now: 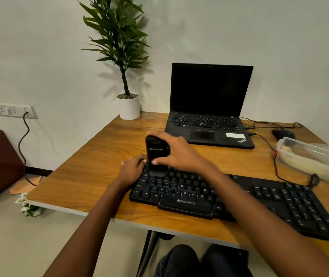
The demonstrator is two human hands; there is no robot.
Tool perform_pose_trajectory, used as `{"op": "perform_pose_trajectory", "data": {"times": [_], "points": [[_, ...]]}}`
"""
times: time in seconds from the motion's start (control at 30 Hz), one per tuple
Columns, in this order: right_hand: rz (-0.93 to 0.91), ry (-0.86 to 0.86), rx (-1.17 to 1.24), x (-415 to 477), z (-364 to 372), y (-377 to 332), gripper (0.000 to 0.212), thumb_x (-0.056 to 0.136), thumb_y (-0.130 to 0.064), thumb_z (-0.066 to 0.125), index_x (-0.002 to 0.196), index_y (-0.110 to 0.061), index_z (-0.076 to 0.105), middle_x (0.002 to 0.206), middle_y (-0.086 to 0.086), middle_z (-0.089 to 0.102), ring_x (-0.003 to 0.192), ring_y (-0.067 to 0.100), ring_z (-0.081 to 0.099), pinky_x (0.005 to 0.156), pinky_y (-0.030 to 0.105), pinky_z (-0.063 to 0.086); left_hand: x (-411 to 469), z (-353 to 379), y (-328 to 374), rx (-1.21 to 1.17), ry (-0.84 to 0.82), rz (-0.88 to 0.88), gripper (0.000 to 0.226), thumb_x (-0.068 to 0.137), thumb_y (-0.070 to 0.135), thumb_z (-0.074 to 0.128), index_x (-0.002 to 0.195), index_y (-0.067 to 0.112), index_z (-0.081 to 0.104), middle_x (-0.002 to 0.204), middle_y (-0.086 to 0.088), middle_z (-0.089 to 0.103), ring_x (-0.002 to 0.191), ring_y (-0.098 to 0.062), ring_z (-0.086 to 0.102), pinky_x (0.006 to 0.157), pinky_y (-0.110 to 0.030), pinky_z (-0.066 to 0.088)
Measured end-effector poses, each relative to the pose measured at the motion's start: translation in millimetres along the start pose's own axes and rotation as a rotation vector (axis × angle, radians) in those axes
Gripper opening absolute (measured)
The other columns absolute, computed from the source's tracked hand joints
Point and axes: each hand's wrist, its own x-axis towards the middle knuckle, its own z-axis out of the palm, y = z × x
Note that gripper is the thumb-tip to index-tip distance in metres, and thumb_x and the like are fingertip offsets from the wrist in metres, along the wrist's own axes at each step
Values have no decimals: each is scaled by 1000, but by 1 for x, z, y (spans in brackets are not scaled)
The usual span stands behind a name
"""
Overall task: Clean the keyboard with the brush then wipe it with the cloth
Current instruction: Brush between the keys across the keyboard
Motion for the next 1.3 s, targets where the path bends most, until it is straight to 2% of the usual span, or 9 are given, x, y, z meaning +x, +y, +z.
{"op": "perform_pose_trajectory", "data": {"times": [0.07, 0.23, 0.37, 0.53, 0.73, 0.9, 1.1, 1.23, 1.3], "points": [[-29, 28, 81, -1, 20, -4, 80, 75, -16, 75, 142, -27, 33, 139, 1, 47, 119, 19, 49, 95, 28, 43, -1, 0, 0, -39, 2, -11, 17, 80, 41, 43, 72, 30, 52, 98, -10, 68, 101, -33, 61, 96, -58, 39], [77, -136, -2, -43, -27, 22, 78, 74, -14, 75, 140, -27, 35, 130, -7, 49, 116, 7, 45, 88, 14, 35, 4, 1, -10, -66, -29, 15, 23, 88, 32, 39, 78, 38, 58, 87, 20, 63, 98, -20, 59, 101, -60, 32], [158, -203, -191, -54, -49, 22, 78, 74, -18, 76, 139, -33, 35, 129, -3, 51, 112, 13, 46, 93, 30, 43, 3, 1, -8, -58, -24, -3, 24, 93, 28, 39, 80, 37, 57, 90, 20, 61, 103, -20, 57, 105, -57, 28], [-3, 12, 147, -48, -5, 3, 79, 74, -15, 76, 140, -30, 35, 134, -5, 50, 109, 1, 46, 89, 11, 43, 0, -1, -3, -68, -31, 9, 23, 85, 35, 38, 75, 41, 58, 83, 20, 61, 95, -21, 59, 100, -62, 33], [131, -231, -65, -77, -52, 27, 76, 73, -14, 76, 137, -30, 38, 132, -10, 47, 113, 2, 41, 85, 8, 33, 0, -3, -5, -147, -83, -33, 25, 82, 41, 37, 82, 53, 60, 96, 17, 63, 104, -22, 58, 105, -66, 26], [72, -85, 65, -72, -29, 10, 77, 74, -17, 76, 138, -33, 36, 129, -15, 48, 110, 0, 46, 84, 7, 40, 1, -4, -3, -108, -97, -5, 26, 83, 39, 35, 83, 51, 59, 92, 18, 63, 96, -14, 57, 103, -65, 28], [226, -177, 66, -116, -68, 45, 74, 72, -15, 77, 134, -34, 40, 115, -29, 43, 112, 0, 45, 84, 7, 37, 3, -6, -3, -71, -138, 11, 27, 88, 35, 36, 83, 46, 60, 96, 14, 61, 99, -20, 56, 103, -62, 30], [287, 133, 215, -129, -78, 57, 72, 70, -12, 77, 127, -41, 42, 115, -21, 48, 112, 8, 48, 79, 14, 43, -1, -15, 33, -79, -202, 7, 22, 98, 6, 41, 96, 20, 59, 114, -6, 57, 116, -26, 51, 100, -37, 38], [336, 399, 249, -123, -78, 64, 73, 70, -10, 77, 129, -35, 44, 120, -6, 51, 109, 16, 52, 76, 28, 53, -9, -14, 65, 44, -284, 83, 33, 93, 26, 53, 125, 17, 51, 136, -5, 49, 125, -16, 42, 108, -37, 29]]}}
